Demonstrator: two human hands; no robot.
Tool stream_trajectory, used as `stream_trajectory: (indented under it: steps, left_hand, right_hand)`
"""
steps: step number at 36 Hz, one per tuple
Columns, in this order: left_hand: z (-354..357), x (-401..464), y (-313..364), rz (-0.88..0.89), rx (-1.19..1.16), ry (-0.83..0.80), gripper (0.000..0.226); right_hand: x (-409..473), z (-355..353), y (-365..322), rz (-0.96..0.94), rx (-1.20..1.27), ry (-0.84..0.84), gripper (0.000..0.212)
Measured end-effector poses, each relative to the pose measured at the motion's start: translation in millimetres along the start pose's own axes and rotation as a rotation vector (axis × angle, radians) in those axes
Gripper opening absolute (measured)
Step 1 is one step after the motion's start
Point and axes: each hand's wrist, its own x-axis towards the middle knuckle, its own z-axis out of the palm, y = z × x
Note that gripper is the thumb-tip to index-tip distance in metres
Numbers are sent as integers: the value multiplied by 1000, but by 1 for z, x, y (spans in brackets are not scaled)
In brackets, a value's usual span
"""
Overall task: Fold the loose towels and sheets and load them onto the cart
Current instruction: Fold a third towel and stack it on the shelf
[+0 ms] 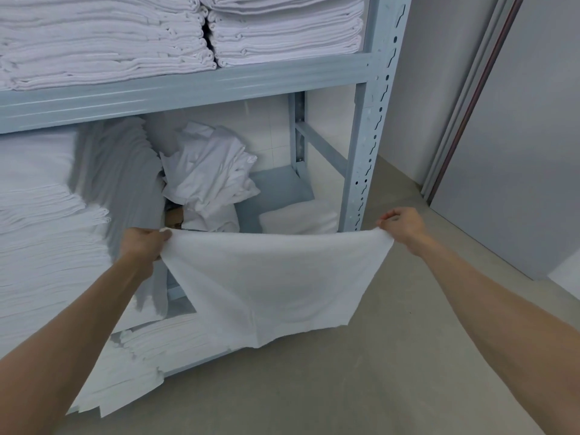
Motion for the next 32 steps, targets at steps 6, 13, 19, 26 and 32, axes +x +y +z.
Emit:
stream_trajectory:
  steps: [6, 13, 19, 26, 32]
  left_hand:
    - [-5, -6, -3, 42, 8, -6, 20]
    - [3, -21, -1, 144, 71, -150, 28]
    - [14, -38, 3, 191, 285, -391, 38]
    - [17, -35, -8, 433, 621, -272, 24]
    - [9, -36, -6, 516, 752, -233, 38]
  right_hand:
    - [1, -10, 3, -53, 1, 54, 3]
    - [4, -14, 12, 26, -60, -7, 17]
    - [-10, -19, 13, 13, -27, -229, 38]
    - [-17, -22, 18, -219, -383, -375, 44]
    - [-19, -27, 29, -209, -372, -309, 46]
